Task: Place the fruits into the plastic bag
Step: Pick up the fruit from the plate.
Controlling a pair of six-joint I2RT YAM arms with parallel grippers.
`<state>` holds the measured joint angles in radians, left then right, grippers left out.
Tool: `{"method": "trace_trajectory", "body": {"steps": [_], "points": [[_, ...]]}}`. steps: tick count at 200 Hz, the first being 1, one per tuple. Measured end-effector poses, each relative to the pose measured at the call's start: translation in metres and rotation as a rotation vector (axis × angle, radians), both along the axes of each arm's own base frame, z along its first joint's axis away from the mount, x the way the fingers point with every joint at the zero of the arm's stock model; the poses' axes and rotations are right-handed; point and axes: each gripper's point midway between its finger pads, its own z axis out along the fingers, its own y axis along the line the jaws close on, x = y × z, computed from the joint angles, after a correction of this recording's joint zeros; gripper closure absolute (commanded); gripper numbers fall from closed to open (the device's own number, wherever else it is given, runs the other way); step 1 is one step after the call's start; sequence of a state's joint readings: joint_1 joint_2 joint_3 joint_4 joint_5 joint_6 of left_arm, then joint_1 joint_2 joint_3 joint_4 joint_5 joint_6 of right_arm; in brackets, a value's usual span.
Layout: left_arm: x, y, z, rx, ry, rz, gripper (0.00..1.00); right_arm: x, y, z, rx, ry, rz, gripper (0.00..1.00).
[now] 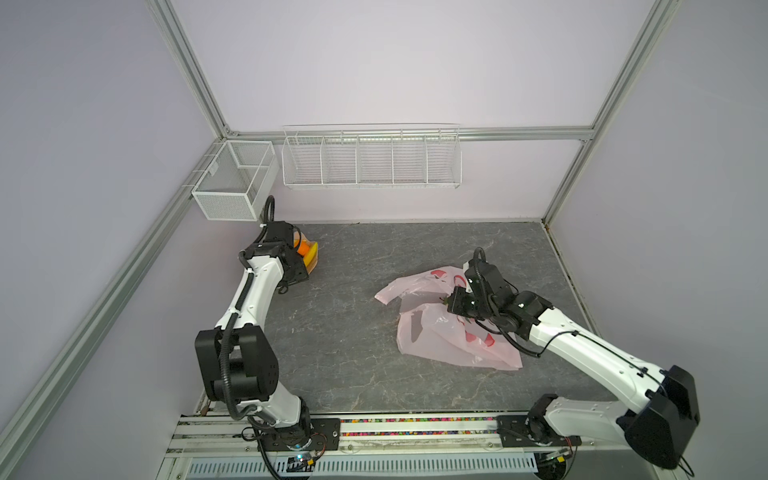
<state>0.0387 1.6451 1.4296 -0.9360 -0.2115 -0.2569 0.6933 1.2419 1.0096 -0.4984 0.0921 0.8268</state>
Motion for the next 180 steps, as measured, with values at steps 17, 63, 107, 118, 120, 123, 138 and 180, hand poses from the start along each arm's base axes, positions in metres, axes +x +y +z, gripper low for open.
{"method": "trace_trajectory", "body": {"steps": [17, 63, 107, 118, 120, 123, 138, 180], "points": [[0.015, 0.011, -0.011, -0.001, 0.023, 0.003, 0.33, 0.000, 0.000, 0.000, 0.000, 0.000, 0.000, 0.94], [0.041, 0.027, -0.045, -0.020, 0.076, -0.006, 0.34, 0.000, 0.000, 0.000, -0.001, 0.001, 0.000, 0.94], [0.054, 0.032, -0.069, -0.051, 0.093, -0.012, 0.34, 0.000, 0.000, -0.001, -0.002, 0.002, -0.001, 0.94], [0.056, 0.033, -0.074, -0.056, 0.095, -0.012, 0.34, 0.000, 0.000, -0.001, -0.002, 0.003, -0.001, 0.94], [0.057, 0.033, -0.074, -0.057, 0.095, -0.012, 0.35, 0.000, 0.000, -0.001, -0.003, 0.004, -0.001, 0.94], [0.057, 0.033, -0.076, -0.058, 0.097, -0.012, 0.35, 0.000, 0.000, -0.002, -0.003, 0.005, 0.000, 0.94], [0.060, 0.034, -0.083, -0.066, 0.101, -0.011, 0.36, 0.000, 0.000, -0.004, -0.009, 0.010, -0.001, 0.94], [0.068, 0.036, -0.088, -0.079, 0.087, -0.010, 0.38, 0.000, 0.000, -0.008, -0.017, 0.021, 0.000, 0.94]]}}
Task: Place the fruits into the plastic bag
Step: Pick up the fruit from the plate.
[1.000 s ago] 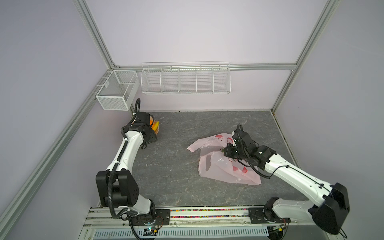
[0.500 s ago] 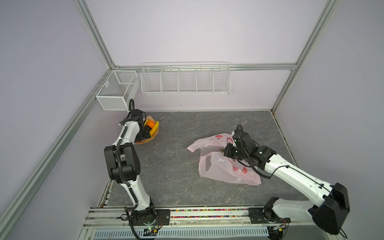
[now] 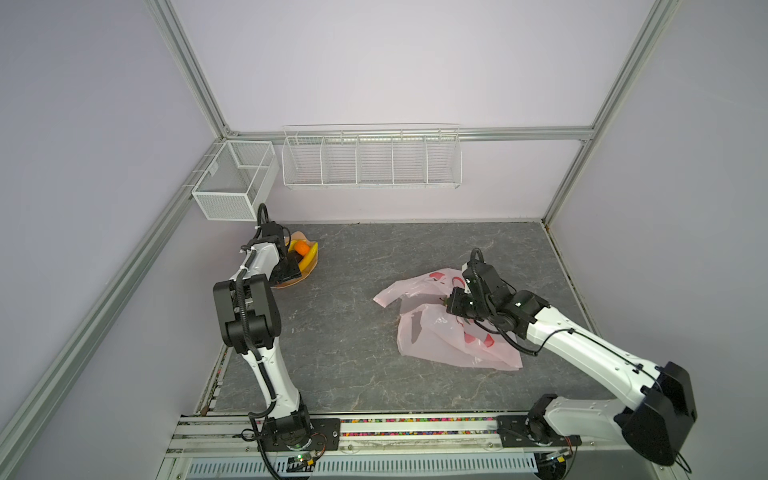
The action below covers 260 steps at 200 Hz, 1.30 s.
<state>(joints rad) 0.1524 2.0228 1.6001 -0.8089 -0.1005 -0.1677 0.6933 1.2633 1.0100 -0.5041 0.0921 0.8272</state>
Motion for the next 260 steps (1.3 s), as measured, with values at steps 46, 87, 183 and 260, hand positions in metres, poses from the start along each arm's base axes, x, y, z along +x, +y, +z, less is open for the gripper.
{"method": "trace_trajectory", "body": {"steps": [46, 87, 183, 260], "points": [[0.017, 0.001, 0.007, -0.010, -0.048, 0.000, 0.43, 0.001, 0.001, -0.002, -0.004, 0.006, 0.000, 0.94], [0.021, -0.001, 0.005, -0.024, -0.059, 0.001, 0.45, 0.000, 0.000, -0.003, -0.007, 0.009, 0.001, 0.94], [0.026, -0.001, 0.007, -0.035, -0.084, 0.016, 0.51, 0.000, 0.000, -0.003, -0.010, 0.010, -0.001, 0.94], [0.022, -0.002, -0.002, -0.039, -0.073, 0.025, 0.55, -0.003, -0.009, 0.010, -0.007, -0.023, -0.019, 0.94]]}}
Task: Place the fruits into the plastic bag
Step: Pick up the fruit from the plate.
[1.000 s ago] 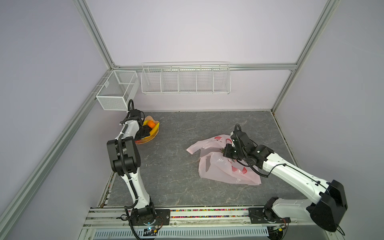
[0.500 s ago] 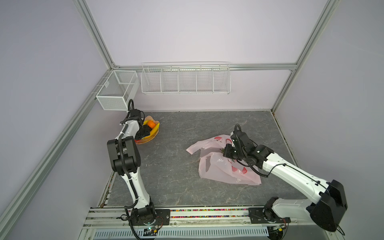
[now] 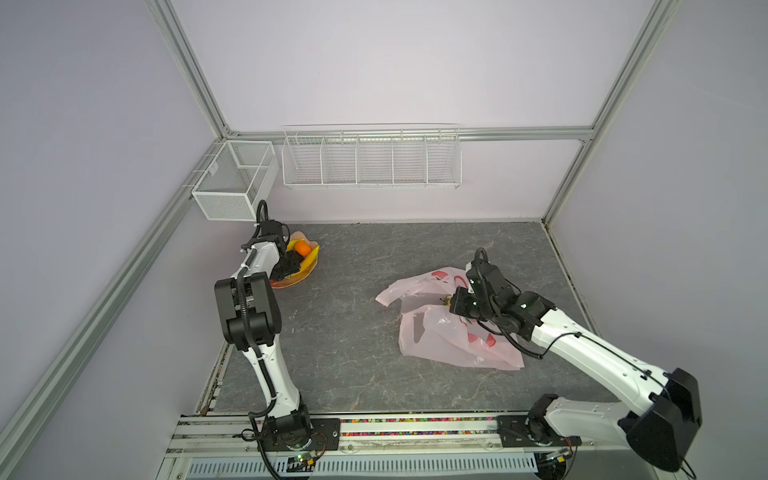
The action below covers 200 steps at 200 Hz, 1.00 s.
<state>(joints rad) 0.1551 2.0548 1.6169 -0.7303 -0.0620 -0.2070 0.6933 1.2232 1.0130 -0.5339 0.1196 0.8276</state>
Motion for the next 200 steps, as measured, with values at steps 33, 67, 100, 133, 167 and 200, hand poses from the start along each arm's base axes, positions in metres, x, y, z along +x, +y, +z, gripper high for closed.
{"method": "trace_trajectory", "body": {"steps": [33, 67, 100, 133, 167, 200], "points": [[-0.0033, 0.0005, -0.0041, 0.003, 0.010, 0.002, 0.56, -0.0007, -0.0034, -0.0005, -0.006, -0.004, -0.011, 0.94], [-0.0037, 0.0032, -0.0051, 0.017, 0.008, 0.010, 0.56, -0.0017, -0.0056, -0.0013, -0.011, -0.002, -0.017, 0.94], [-0.0017, 0.0059, -0.0048, 0.030, -0.011, 0.021, 0.57, -0.0031, -0.0068, -0.0005, -0.010, 0.000, -0.020, 0.94], [-0.0022, 0.0075, -0.0073, 0.034, -0.022, 0.036, 0.58, -0.0040, -0.0075, -0.0004, -0.011, 0.002, -0.020, 0.94], [0.0016, 0.0082, -0.0065, 0.036, -0.044, 0.041, 0.63, -0.0043, -0.0078, -0.0003, -0.011, 0.002, -0.020, 0.94], [0.0022, 0.0082, -0.0065, 0.035, -0.054, 0.044, 0.70, -0.0043, -0.0078, -0.0003, -0.011, 0.003, -0.020, 0.94]]}}
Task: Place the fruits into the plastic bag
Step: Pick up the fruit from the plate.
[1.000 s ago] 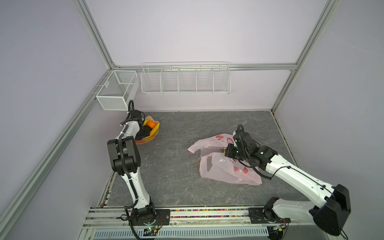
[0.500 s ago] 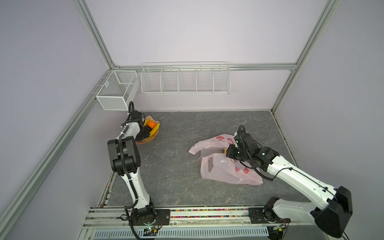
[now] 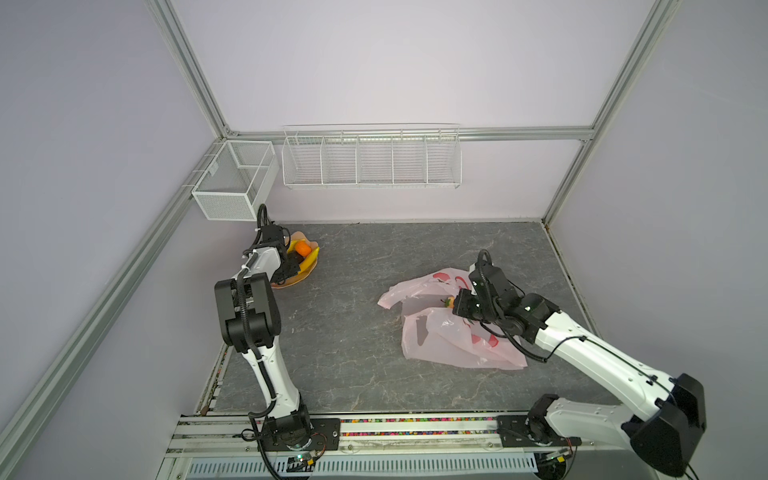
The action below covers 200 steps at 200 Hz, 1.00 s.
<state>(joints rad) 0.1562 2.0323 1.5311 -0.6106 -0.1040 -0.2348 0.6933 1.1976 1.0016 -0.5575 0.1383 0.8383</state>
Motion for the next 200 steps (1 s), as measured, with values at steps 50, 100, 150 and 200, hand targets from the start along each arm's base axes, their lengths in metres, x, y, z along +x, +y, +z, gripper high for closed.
{"method": "trace_trajectory", "body": {"steps": [50, 100, 150, 200], "points": [[0.001, 0.000, 0.006, 0.002, -0.015, -0.001, 0.84, 0.000, 0.000, 0.001, 0.001, -0.002, 0.000, 0.94], [-0.004, -0.001, 0.013, 0.005, -0.025, -0.002, 0.93, -0.001, -0.001, 0.001, 0.002, -0.004, 0.000, 0.94], [-0.022, -0.004, 0.036, 0.008, -0.057, -0.006, 0.96, 0.000, -0.001, 0.001, 0.000, -0.005, -0.002, 0.94], [-0.054, -0.014, 0.058, 0.001, -0.094, -0.027, 0.97, 0.000, -0.001, 0.001, 0.001, -0.005, -0.001, 0.94]]}}
